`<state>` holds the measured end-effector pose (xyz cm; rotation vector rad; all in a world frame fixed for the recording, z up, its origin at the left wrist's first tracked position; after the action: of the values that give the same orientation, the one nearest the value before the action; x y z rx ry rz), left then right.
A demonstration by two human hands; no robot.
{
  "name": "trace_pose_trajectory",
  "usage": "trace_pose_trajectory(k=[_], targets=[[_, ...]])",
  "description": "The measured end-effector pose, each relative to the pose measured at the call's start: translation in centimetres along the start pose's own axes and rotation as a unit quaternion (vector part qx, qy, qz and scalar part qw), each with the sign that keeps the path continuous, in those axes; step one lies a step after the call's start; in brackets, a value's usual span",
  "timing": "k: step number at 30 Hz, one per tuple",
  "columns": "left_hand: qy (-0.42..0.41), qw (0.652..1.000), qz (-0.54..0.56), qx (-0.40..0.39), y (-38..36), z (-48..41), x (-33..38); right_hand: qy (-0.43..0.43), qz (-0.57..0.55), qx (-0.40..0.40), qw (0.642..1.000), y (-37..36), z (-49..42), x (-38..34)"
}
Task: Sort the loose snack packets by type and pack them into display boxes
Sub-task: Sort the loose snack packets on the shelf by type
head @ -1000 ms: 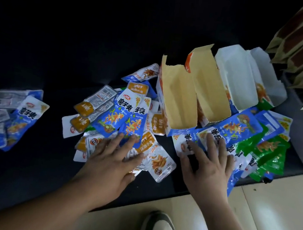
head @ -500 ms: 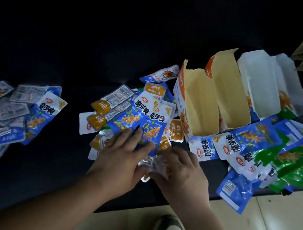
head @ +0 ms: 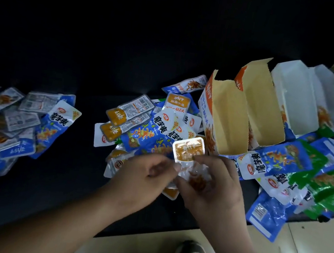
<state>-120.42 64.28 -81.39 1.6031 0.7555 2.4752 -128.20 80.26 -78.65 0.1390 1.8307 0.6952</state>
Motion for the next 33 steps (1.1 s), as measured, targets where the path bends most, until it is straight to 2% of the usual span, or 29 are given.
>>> trace_pose_trajectory(k=[2,4,8,10,14,15,17,19,20,22,24,26,29,33], targets=[[0.078,0.991,0.103,-0.017,-1.3,0.2,-0.5,0.001,-0.046,-0.032,0.998,-0.9,-0.2,-0.6],[0.106,0.985,0.133,0.006,-1.3,0.0,-1.0,-0.041,-0.119,-0.056,0.99,-1.3,0.0,-0.1],[0.087,0.995,0.044,-0.016,-1.2,-0.3,-1.4,-0.241,-0.256,-0.075,0.933,-1.4,0.9,2.9],[0.089,0.995,0.036,-0.038,-1.7,0.0,-1.4,-0.273,-0.287,-0.071,0.915,-1.4,1.2,3.5],[0.114,0.986,0.107,-0.059,-1.8,0.6,-1.5,-0.297,-0.317,-0.067,0.898,-2.2,1.7,3.5],[0.111,0.987,0.098,-0.057,-1.4,0.6,-1.6,-0.296,-0.306,-0.072,0.902,-2.4,1.7,3.4],[0.104,0.993,0.051,-0.023,0.5,0.7,-2.6,-0.267,-0.213,-0.075,0.937,-2.3,1.0,3.5],[0.087,0.995,-0.045,0.035,3.5,0.8,-4.1,-0.176,-0.077,-0.078,0.978,-2.0,-0.6,2.8],[0.057,0.989,-0.118,0.066,4.8,0.9,-4.5,-0.119,-0.014,-0.094,0.988,-2.4,-1.3,2.4],[-0.014,0.972,-0.218,0.088,6.0,1.3,-4.7,-0.043,0.078,-0.168,0.982,-4.5,-2.0,2.4],[-0.049,0.971,-0.226,0.062,5.5,1.8,-5.0,-0.042,0.112,-0.242,0.963,-6.8,-1.6,3.7],[-0.059,0.967,-0.242,0.055,5.1,1.9,-5.6,-0.051,0.139,-0.278,0.949,-8.3,-0.9,4.8],[-0.074,0.953,-0.287,0.065,5.0,1.4,-5.9,-0.038,0.167,-0.245,0.954,-8.0,0.0,4.9],[-0.034,0.965,-0.257,0.043,5.5,1.0,-6.9,0.04,0.225,-0.145,0.963,-6.1,1.4,3.2]])
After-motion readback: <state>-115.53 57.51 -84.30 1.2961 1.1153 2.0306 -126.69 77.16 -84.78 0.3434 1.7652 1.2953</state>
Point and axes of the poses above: each hand's wrist, its own z-axis away from the middle knuckle, its own y-axis out of the back of the hand, x = y × z, the point moved 10 cm from there along -z, towards the middle knuckle, and after that the axes turned 6 degrees about -z, right-handed, at the moved point
